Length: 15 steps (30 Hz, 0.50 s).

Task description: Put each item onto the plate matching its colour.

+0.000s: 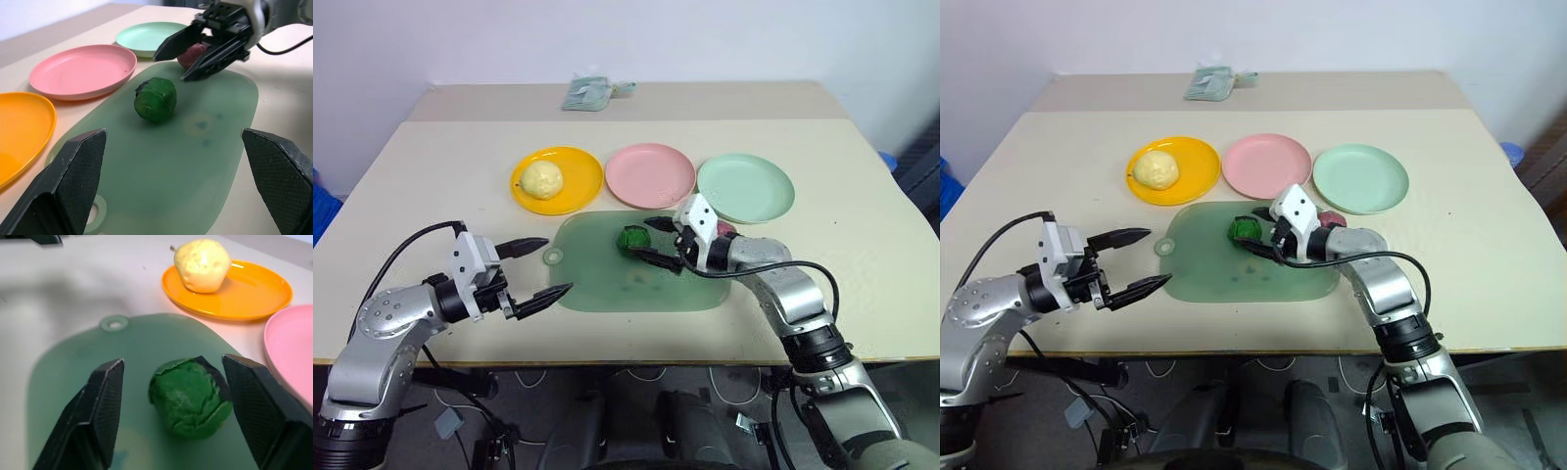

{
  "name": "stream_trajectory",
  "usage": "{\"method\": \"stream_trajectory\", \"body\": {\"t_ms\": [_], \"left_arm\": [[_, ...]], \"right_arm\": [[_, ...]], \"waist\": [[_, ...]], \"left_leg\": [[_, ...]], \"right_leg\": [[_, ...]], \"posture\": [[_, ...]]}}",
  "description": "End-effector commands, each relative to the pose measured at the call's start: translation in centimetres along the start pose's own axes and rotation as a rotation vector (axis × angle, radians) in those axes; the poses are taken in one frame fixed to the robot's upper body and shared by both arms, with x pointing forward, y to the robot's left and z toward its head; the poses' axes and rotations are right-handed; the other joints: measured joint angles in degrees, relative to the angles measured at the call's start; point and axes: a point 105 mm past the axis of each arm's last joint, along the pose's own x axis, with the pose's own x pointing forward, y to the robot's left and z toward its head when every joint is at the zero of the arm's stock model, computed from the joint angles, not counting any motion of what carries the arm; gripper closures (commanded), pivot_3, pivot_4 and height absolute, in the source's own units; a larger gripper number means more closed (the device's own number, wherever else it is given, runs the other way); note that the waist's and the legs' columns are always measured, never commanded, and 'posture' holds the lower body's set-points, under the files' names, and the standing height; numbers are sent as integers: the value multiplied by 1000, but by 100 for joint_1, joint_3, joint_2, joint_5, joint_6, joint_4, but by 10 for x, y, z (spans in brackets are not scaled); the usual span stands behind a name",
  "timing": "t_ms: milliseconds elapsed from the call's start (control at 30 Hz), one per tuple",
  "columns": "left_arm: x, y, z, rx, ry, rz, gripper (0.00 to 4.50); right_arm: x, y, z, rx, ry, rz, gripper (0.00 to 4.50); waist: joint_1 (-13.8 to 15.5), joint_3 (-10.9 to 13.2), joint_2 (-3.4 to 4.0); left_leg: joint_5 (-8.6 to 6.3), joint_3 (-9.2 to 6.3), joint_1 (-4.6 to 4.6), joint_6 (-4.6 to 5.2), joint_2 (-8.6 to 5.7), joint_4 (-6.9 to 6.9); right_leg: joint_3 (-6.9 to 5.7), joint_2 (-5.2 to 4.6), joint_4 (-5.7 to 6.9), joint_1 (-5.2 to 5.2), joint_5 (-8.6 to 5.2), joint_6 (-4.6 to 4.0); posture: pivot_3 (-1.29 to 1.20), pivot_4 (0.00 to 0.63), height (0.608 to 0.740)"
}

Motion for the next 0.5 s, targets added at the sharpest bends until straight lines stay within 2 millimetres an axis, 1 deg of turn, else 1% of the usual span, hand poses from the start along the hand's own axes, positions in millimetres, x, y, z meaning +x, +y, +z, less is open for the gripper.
{"method": "stream_trajectory", "body": {"t_ms": [33, 200, 433, 500], "left_arm": [[-5, 0, 8, 45, -6, 8, 0], [-7, -3, 9, 44, -2, 10, 0], [-9, -8, 9, 35, 4, 15, 0], [-10, -9, 8, 34, 6, 19, 0]], "right_arm": [[7, 0, 14, -130, -5, 24, 1182], [12, 4, 11, -243, 52, 67, 1182], [16, 6, 6, -293, 98, 100, 1182], [18, 4, 9, -287, 94, 96, 1182]], "waist": [[-7, 0, 0], [7, 0, 0], [-8, 0, 0], [-10, 0, 0]], "left_leg": [[0, 0, 0, 0, 0, 0], [0, 0, 0, 0, 0, 0], [0, 0, 0, 0, 0, -1], [0, 0, 0, 0, 0, -2]], "right_leg": [[0, 0, 0, 0, 0, 0], [0, 0, -2, 1, 0, 0], [-1, 0, -2, 0, 0, 0], [-1, 0, -1, 0, 0, -1]], "posture": [[0, 150, 740], [0, 150, 740], [0, 150, 740], [0, 150, 740]]}}
